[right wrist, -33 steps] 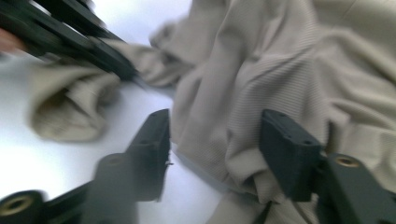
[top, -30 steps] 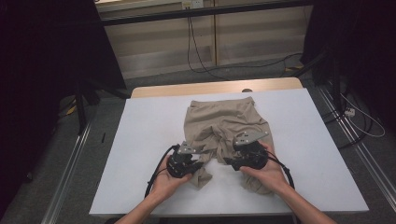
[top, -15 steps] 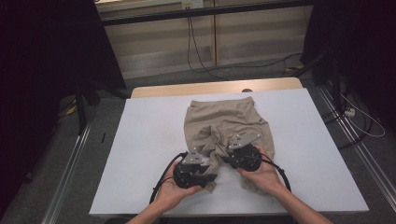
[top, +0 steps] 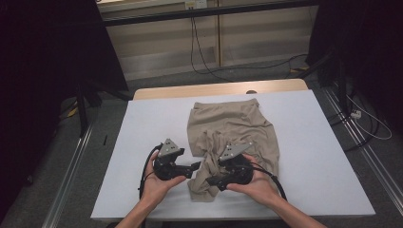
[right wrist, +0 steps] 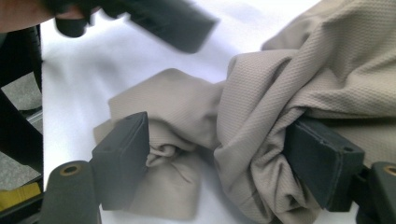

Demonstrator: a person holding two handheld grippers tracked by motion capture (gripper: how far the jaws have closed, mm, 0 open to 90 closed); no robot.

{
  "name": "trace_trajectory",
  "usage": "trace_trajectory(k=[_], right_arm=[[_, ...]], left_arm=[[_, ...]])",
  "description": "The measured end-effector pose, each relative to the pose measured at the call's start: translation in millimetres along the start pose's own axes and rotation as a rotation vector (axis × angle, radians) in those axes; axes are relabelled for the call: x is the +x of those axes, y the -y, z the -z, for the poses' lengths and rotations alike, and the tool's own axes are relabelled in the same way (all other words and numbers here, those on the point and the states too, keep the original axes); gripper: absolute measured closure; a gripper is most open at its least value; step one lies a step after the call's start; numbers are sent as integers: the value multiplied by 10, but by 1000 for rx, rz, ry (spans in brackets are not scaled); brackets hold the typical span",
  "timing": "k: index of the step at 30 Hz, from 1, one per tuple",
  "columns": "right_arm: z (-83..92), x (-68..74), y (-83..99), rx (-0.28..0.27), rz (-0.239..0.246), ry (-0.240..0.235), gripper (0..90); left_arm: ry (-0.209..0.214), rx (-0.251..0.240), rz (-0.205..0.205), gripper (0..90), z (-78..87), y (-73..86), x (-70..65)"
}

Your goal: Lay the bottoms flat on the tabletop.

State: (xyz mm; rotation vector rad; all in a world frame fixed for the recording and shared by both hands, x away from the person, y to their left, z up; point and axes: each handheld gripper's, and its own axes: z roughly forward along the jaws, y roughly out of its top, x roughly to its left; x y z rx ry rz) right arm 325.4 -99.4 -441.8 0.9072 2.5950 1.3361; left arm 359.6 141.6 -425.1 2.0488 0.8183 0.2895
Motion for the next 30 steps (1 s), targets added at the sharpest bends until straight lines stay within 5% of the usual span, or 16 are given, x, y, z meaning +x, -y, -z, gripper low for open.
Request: trace_trajectory(k=[6, 9, 10, 12, 16, 30], right_arm=[[-211, 142, 35, 62, 43, 19, 122], [-296, 224, 46, 95, 123, 103, 176], [-303, 245, 47, 89, 144, 115, 225], [-277, 244, 54, 69, 153, 112, 493], [-209, 181, 67, 65, 154, 118, 739], [182, 202, 250, 75, 132, 55, 769]], left_arm=[[6, 5, -15, 173, -27, 10, -26], [0, 14, -24, 173, -44, 18, -42], [-5, 18, -31, 173, -47, 19, -42], [-3, 20, -26, 173, -54, 23, -45], [-7, 20, -33, 173, -53, 24, -49], [4, 38, -32, 271, -87, 26, -132]])
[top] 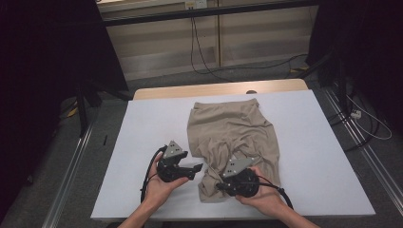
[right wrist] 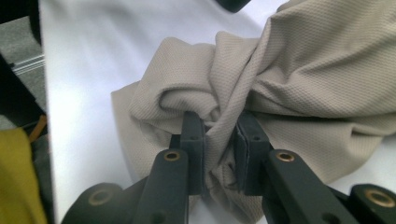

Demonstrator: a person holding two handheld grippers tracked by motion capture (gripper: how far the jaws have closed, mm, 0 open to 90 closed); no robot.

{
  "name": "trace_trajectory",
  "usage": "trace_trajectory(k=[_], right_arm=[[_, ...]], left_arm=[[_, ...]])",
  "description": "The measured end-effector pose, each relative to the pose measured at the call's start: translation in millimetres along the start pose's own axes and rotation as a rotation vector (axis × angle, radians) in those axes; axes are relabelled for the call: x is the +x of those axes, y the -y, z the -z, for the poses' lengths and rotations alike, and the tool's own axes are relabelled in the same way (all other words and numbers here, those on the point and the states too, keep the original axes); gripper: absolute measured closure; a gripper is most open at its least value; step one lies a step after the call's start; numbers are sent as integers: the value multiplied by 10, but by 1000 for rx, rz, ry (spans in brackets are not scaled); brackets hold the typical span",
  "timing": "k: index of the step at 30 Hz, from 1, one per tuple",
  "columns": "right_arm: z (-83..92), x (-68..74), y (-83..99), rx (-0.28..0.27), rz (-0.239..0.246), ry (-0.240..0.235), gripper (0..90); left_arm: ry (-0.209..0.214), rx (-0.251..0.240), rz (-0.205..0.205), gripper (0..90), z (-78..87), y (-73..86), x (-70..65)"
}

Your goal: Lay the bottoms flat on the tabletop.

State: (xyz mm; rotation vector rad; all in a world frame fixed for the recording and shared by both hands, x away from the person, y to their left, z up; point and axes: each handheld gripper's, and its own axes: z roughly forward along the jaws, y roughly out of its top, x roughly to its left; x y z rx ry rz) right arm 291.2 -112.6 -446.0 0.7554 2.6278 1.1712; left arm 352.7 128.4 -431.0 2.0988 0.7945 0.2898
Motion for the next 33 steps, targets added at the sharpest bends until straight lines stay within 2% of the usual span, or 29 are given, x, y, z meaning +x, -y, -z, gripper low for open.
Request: trace_trajectory(k=[4, 9, 18, 21, 23, 25, 27, 29, 30, 33], right_arm=[[63, 39, 41, 12, 0, -37, 768], [143, 127, 109, 21, -1, -54, 769], [408, 439, 342, 41, 9, -110, 768], [460, 528, 371, 50, 36, -133, 763], [473, 541, 366, 46, 16, -132, 697], [491, 512, 338, 21, -12, -109, 497], [527, 458, 307, -3, -20, -97, 417], [577, 412, 286, -44, -51, -92, 324], [601, 393, 273, -54, -58, -83, 291], [682, 326, 246, -96, -77, -75, 291]], left_arm=[[21, 8, -18, 282, -12, 1, -60], [53, 4, -10, 282, -9, 4, -107], [92, 7, -6, 364, -19, 7, -140], [102, 5, -5, 421, -11, 3, -142], [119, 3, -6, 501, -7, 0, -148], [126, 5, -13, 518, -12, -7, -170], [139, 8, -19, 534, -27, -18, -205], [150, 6, -25, 531, -52, -40, -250], [155, 8, -27, 521, -69, -58, -274], [165, 10, -39, 498, -134, -108, -352]])
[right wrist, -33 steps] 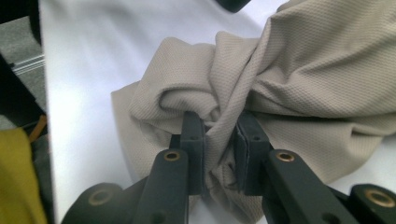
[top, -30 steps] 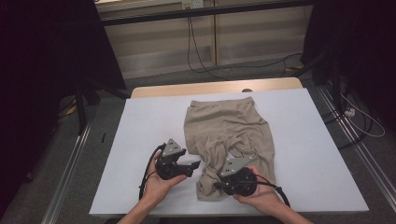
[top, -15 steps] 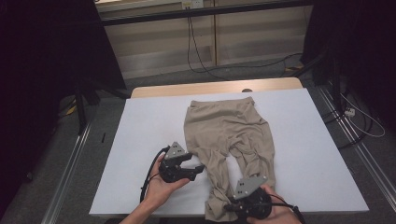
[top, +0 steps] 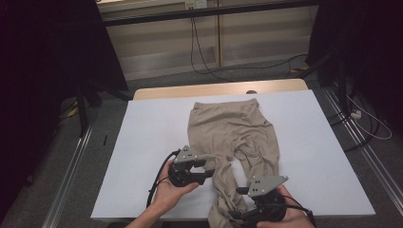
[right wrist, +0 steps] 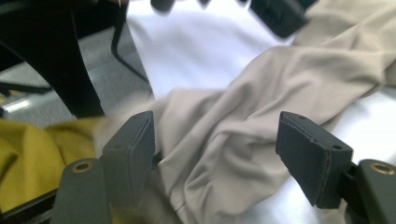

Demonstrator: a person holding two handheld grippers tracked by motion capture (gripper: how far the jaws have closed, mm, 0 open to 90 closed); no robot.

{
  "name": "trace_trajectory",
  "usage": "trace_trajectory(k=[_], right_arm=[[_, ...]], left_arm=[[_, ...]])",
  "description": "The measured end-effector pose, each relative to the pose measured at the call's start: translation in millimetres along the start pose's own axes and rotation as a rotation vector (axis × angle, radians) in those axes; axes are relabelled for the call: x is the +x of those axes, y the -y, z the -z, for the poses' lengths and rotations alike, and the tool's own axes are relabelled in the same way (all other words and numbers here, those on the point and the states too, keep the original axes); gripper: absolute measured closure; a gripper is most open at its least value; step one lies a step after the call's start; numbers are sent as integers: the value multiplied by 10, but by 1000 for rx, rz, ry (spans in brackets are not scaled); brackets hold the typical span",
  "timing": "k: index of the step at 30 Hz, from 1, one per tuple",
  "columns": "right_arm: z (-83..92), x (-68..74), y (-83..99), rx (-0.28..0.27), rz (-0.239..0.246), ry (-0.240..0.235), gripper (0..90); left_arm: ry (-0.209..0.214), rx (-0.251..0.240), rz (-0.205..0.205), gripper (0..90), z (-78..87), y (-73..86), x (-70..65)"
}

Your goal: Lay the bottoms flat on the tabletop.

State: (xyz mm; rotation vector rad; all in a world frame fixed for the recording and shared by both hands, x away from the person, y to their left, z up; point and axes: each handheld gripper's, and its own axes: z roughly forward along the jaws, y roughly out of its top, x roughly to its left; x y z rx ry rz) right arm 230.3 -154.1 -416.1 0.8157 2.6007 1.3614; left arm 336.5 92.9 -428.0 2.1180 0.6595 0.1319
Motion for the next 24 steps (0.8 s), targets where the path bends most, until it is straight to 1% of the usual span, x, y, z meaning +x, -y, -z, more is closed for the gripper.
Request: trace_trajectory(k=[1, 3, 4, 5, 6, 7, 8, 9, 10, 11, 12, 13, 14, 15, 16, 17, 18, 20, 21, 22, 23, 24], right_arm=[[14, -31, -2, -14, -10, 16, 321], [12, -119, 13, -11, -26, 43, 558], [-10, -167, 23, 0, -33, 73, 623], [-34, -214, 26, 16, -40, 107, 685], [-58, -257, 24, 27, -37, 140, 727], [-80, -294, 17, 33, -36, 160, 743], [-103, -330, 9, 35, -45, 172, 742], [-134, -358, 1, 47, -52, 186, 715], [-175, -377, -4, 65, -51, 199, 680], [-214, -388, 0, 76, -51, 207, 649], [-258, -398, 11, 86, -59, 203, 606], [-299, -402, 24, 105, -66, 196, 559], [-335, -395, 42, 122, -68, 199, 534], [-369, -390, 63, 137, -65, 202, 513], [-396, -384, 82, 149, -62, 205, 492], [-400, -375, 90, 137, -60, 209, 495], [-398, -366, 89, 140, -60, 211, 526], [-393, -345, 99, 128, -52, 180, 682], [-393, -320, 103, 128, -45, 167, 757], [-390, -296, 102, 132, -34, 153, 807], [-384, -275, 96, 140, -39, 136, 878], [-376, -255, 95, 143, -53, 113, 897]], left_arm=[[-1, 6, -11, 505, -31, -10, -19], [-2, 23, -24, 542, -104, -12, -56], [-3, 38, -29, 565, -138, -9, -68], [6, 53, -34, 575, -171, -1, -80], [13, 69, -43, 585, -201, 8, -93], [10, 88, -54, 585, -230, 20, -109], [16, 107, -63, 592, -257, 35, -127], [17, 124, -73, 618, -286, 55, -146], [16, 153, -86, 659, -312, 74, -163], [16, 152, -90, 722, -317, 88, -176], [32, 157, -91, 763, -309, 82, -177], [35, 164, -87, 860, -296, 82, -175], [32, 171, -87, 886, -289, 86, -167], [38, 172, -76, 891, -281, 91, -162], [41, 180, -76, 893, -267, 91, -150], [36, 186, -68, 894, -249, 94, -141], [42, 191, -58, 895, -232, 99, -130], [43, 188, -42, 895, -178, 121, -125], [42, 195, -40, 895, -140, 135, -121], [42, 195, -38, 895, -102, 154, -114], [44, 193, -29, 895, -62, 175, -106], [49, 195, -24, 895, -20, 194, -93]])
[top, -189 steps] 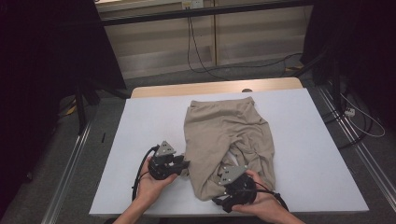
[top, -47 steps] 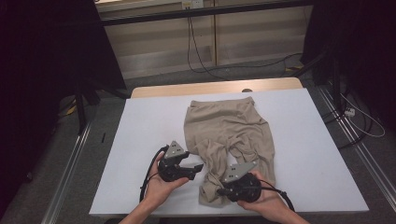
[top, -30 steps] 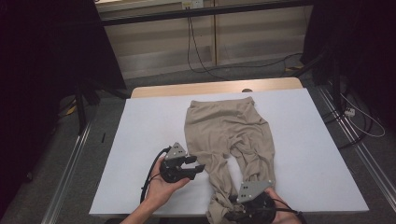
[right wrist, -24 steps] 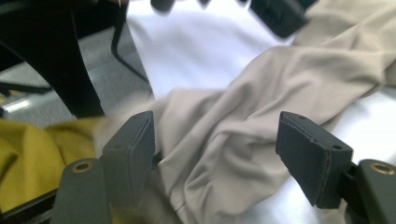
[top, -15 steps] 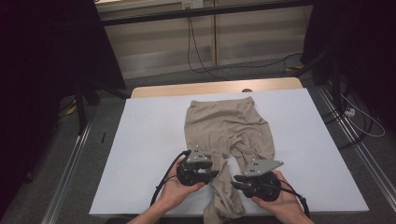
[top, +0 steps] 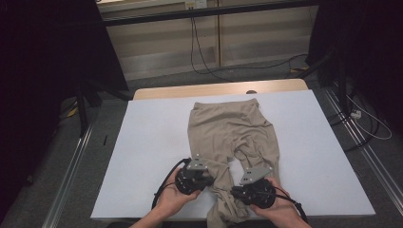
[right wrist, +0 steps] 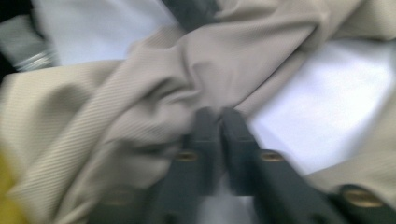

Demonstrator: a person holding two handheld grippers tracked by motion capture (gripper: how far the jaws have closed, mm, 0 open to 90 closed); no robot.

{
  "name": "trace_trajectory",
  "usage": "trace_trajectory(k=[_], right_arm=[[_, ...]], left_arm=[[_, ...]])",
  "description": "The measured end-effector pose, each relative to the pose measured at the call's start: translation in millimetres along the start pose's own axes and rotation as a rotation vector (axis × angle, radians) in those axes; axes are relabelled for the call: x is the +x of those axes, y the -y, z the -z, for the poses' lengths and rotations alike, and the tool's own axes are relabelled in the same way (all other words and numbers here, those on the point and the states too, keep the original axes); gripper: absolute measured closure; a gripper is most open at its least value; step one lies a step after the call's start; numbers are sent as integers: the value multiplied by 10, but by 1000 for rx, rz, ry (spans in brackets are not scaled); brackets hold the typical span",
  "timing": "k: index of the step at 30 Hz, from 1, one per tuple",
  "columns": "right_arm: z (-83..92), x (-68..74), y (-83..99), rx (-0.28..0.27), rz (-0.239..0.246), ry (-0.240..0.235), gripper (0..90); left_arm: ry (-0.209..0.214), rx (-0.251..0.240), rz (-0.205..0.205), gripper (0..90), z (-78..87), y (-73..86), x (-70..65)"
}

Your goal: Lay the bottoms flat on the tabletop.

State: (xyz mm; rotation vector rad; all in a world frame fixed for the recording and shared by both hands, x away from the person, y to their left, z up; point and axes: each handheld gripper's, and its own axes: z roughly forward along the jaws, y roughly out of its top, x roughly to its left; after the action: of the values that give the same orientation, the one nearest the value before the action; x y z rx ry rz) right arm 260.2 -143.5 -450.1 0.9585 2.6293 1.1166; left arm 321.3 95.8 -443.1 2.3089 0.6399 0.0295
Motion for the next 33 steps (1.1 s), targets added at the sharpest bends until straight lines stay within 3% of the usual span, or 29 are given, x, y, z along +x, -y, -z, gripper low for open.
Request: trace_trajectory(k=[4, 9, 11, 14, 18, 21, 24, 26, 31, 33], right_arm=[[37, 118, 45, 15, 13, -49, 900], [92, 238, 72, 11, 32, -66, 900], [128, 266, 92, 9, 26, -83, 900], [170, 309, 147, 10, -7, -112, 900], [208, 405, 236, 20, -12, -127, 900], [231, 419, 243, 8, 3, -103, 900], [228, 343, 225, 8, -15, -88, 898], [240, 272, 216, 7, -49, -59, 778], [272, 158, 83, -66, -67, -3, 705], [197, 137, -4, -63, -57, -11, 668]], left_arm=[[36, 5, 38, 894, 115, 88, 19], [30, 19, 46, 894, 197, 172, -61], [40, 25, 52, 894, 244, 231, -80], [76, -4, 76, 892, 327, 303, -114], [79, -17, 63, 890, 402, 345, -164], [76, -17, 69, 883, 388, 331, -138], [93, -28, 79, 869, 371, 326, -126], [94, -29, 72, 860, 369, 313, -137], [72, -63, 73, 835, 347, 243, -144], [52, -75, 66, 869, 325, 201, -138]])
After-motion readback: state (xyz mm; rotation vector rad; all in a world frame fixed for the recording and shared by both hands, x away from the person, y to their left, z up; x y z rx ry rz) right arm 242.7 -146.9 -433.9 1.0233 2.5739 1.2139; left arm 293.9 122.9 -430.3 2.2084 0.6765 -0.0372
